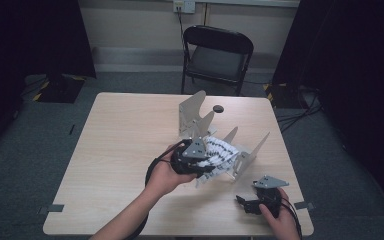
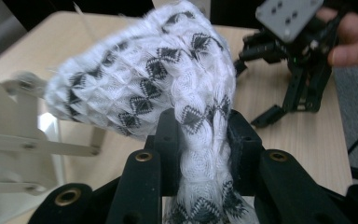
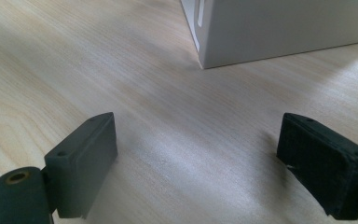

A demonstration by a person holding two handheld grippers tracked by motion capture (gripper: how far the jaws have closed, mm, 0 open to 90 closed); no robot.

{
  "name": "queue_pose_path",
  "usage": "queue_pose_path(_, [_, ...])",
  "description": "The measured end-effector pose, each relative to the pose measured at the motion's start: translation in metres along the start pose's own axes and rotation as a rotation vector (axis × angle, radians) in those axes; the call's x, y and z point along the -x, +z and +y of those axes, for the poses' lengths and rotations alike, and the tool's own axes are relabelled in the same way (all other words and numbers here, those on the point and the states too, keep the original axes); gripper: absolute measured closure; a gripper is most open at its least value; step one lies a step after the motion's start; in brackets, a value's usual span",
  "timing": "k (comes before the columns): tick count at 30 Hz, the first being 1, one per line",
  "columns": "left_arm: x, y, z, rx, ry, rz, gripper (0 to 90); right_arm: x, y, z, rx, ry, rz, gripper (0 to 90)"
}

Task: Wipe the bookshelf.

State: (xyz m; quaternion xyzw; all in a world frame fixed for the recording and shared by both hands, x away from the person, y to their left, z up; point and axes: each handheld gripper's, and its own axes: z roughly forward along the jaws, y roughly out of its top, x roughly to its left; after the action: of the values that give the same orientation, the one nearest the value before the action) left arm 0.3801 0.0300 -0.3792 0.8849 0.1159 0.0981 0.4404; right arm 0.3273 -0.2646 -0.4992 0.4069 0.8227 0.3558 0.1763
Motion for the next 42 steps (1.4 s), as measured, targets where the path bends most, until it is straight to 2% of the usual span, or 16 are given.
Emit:
queue_pose_path(3, [0.001,0.012,-0.011,-0.029,-0.014,-0.015,70.2,0.000,0.000,0.000,0.000,0.000,0.000,11.4])
queue_pose_path(11, [0.002,0.029,-0.033,-0.087,-0.038,-0.023,70.2,0.000,0.000,0.000,0.000,0.000,0.000,11.4])
queue_pose_path(13, [0.003,0.033,-0.038,-0.107,-0.032,-0.024,70.2,0.000,0.000,0.000,0.000,0.000,0.000,11.4])
queue_pose_path(17, [0.005,0.042,-0.048,-0.121,-0.055,-0.038,70.2,0.000,0.000,0.000,0.000,0.000,0.000,11.4])
queue_pose_path(21, [0.008,0.049,-0.057,-0.144,-0.060,-0.045,70.2,0.000,0.000,0.000,0.000,0.000,0.000,11.4])
queue_pose_path(22, [0.007,0.050,-0.059,-0.160,-0.046,-0.049,70.2,0.000,0.000,0.000,0.000,0.000,0.000,11.4])
queue_pose_path(23, [0.009,0.052,-0.061,-0.150,-0.063,-0.050,70.2,0.000,0.000,0.000,0.000,0.000,0.000,11.4])
queue_pose_path(26, [0.011,0.054,-0.064,-0.160,-0.063,-0.059,70.2,0.000,0.000,0.000,0.000,0.000,0.000,11.4])
queue_pose_path(30, [0.012,0.055,-0.068,-0.176,-0.061,-0.068,70.2,0.000,0.000,0.000,0.000,0.000,0.000,11.4])
queue_pose_path(32, [0.012,0.054,-0.069,-0.173,-0.075,-0.069,70.1,0.000,0.000,0.000,0.000,0.000,0.000,11.4])
queue_pose_path(34, [0.012,0.051,-0.068,-0.173,-0.067,-0.071,70.2,0.000,0.000,0.000,0.000,0.000,0.000,11.4])
queue_pose_path(37, [0.012,0.043,-0.062,-0.160,-0.063,-0.067,70.2,0.000,0.000,0.000,0.000,0.000,0.000,11.4])
queue_pose_path(39, [0.012,0.037,-0.057,-0.129,-0.067,-0.062,70.2,0.000,0.000,0.000,0.000,0.000,0.000,11.4])
queue_pose_path(40, [0.012,0.032,-0.053,-0.128,-0.055,-0.061,70.2,0.000,0.000,0.000,0.000,0.000,0.000,11.4])
queue_pose_path(41, [0.012,0.026,-0.045,-0.104,-0.046,-0.055,70.2,0.000,0.000,0.000,0.000,0.000,0.000,11.4])
queue_pose_path(42, [0.012,0.026,-0.045,-0.104,-0.046,-0.055,70.2,0.000,0.000,0.000,0.000,0.000,0.000,11.4])
